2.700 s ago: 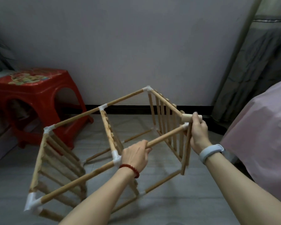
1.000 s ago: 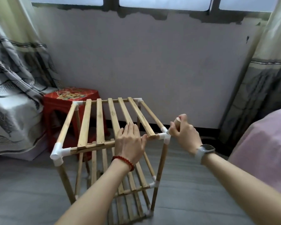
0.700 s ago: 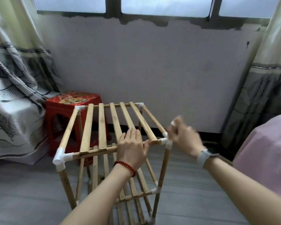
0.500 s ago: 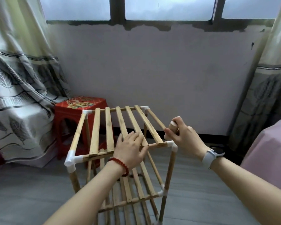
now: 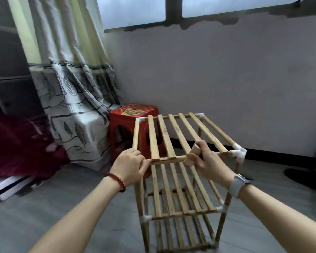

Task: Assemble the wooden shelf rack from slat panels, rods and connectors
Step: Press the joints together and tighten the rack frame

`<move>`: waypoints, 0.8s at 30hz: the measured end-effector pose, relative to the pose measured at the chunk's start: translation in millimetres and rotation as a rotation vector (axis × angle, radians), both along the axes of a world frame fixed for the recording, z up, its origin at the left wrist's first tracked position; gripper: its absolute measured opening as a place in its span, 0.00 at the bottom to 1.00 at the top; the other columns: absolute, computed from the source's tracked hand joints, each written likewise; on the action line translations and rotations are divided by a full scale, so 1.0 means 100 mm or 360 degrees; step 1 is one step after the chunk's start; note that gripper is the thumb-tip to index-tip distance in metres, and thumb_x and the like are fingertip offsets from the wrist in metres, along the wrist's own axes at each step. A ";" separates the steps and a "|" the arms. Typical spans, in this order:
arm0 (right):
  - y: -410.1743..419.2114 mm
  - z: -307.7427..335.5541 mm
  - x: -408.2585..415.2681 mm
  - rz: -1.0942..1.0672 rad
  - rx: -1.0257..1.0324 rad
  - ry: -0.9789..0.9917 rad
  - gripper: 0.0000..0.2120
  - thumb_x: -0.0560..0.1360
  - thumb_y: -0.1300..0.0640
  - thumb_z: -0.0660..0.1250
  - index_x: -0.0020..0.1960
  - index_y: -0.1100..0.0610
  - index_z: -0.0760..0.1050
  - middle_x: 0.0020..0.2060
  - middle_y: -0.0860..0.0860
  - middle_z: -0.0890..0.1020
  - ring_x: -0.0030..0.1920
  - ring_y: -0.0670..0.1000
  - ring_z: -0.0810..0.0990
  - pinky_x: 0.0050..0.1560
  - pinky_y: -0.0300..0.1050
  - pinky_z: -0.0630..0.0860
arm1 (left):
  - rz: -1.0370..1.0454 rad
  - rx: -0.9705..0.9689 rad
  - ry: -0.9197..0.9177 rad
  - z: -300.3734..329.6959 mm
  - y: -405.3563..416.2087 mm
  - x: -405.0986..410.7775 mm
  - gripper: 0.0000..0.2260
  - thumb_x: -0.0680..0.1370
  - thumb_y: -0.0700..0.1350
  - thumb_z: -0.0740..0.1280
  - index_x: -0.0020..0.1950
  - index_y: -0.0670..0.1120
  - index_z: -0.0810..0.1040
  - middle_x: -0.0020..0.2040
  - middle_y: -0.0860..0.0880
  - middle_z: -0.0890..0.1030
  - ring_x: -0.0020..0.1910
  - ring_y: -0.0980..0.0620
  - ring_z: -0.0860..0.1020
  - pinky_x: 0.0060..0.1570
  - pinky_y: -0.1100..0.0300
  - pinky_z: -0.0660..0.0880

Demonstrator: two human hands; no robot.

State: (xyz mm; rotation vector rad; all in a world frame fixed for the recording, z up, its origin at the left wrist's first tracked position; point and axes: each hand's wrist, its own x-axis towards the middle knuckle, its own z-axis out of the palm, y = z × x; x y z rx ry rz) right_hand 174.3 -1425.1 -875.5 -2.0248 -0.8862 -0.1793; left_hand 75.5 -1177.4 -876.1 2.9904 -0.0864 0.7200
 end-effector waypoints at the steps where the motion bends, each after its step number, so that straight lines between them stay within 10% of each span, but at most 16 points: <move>1: -0.04 0.00 0.01 -0.0023 0.0006 -0.0005 0.05 0.78 0.56 0.62 0.50 0.52 0.65 0.34 0.44 0.76 0.34 0.35 0.76 0.34 0.27 0.69 | -0.0034 0.0067 -0.0033 0.01 -0.05 -0.03 0.15 0.77 0.50 0.62 0.42 0.42 0.83 0.41 0.46 0.82 0.50 0.47 0.78 0.59 0.53 0.71; 5: -0.33 0.04 0.19 -0.0204 0.0021 0.0024 0.05 0.78 0.56 0.63 0.49 0.52 0.65 0.35 0.45 0.78 0.34 0.38 0.77 0.33 0.25 0.68 | -0.0239 0.0241 0.0198 0.02 -0.39 -0.08 0.20 0.74 0.58 0.57 0.55 0.46 0.78 0.51 0.50 0.78 0.56 0.50 0.72 0.68 0.53 0.60; 12: -0.89 0.32 0.39 -0.0570 -0.0068 -0.0034 0.15 0.77 0.44 0.62 0.57 0.51 0.65 0.40 0.47 0.79 0.45 0.53 0.77 0.45 0.47 0.71 | -0.0689 0.0182 0.0077 0.02 -1.32 0.25 0.23 0.78 0.53 0.63 0.71 0.46 0.70 0.62 0.43 0.73 0.62 0.46 0.69 0.63 0.51 0.68; 18: -1.31 1.07 0.37 -0.0779 -0.0927 -0.0282 0.19 0.77 0.38 0.55 0.56 0.52 0.65 0.44 0.51 0.76 0.43 0.55 0.73 0.43 0.47 0.68 | -0.0431 0.0286 0.0187 -0.05 -2.13 0.79 0.30 0.79 0.60 0.57 0.77 0.50 0.54 0.78 0.48 0.54 0.77 0.49 0.50 0.74 0.47 0.45; 22: -1.42 1.25 0.14 -0.0987 0.0127 -0.0791 0.15 0.77 0.39 0.55 0.53 0.50 0.62 0.33 0.41 0.75 0.31 0.50 0.73 0.37 0.47 0.67 | -0.0244 0.0263 0.0161 -0.09 -2.19 0.97 0.37 0.77 0.64 0.56 0.78 0.45 0.48 0.78 0.46 0.54 0.77 0.47 0.50 0.73 0.41 0.41; 24: -1.34 0.80 -0.10 -0.0969 0.0079 -0.0787 0.15 0.79 0.43 0.56 0.55 0.54 0.62 0.36 0.46 0.79 0.33 0.53 0.79 0.35 0.48 0.73 | -0.0140 0.0326 0.0148 -0.12 -2.05 0.98 0.38 0.77 0.66 0.55 0.78 0.46 0.47 0.78 0.45 0.51 0.77 0.46 0.49 0.73 0.41 0.43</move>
